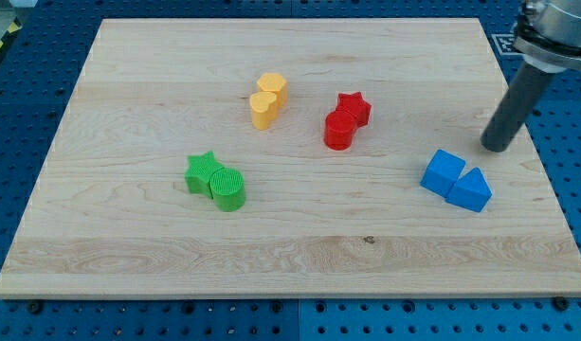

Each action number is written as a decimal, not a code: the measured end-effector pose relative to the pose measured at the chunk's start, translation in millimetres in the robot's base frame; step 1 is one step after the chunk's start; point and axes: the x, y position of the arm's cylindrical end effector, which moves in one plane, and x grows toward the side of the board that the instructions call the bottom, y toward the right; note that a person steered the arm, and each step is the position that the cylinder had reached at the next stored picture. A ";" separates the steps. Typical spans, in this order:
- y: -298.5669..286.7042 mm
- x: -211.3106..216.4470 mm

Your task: Move the yellow heart towards the top left side of the board

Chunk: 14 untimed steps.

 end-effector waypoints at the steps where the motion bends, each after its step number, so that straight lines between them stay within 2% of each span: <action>1: -41.2 -0.1; 2: -74.5 3.7; 4: -137.9 48.7; 5: -183.8 47.2; 6: -218.7 26.2; 7: -223.3 -12.6; 8: -245.0 -30.4; 13: -348.4 -90.5; 14: -345.7 -101.2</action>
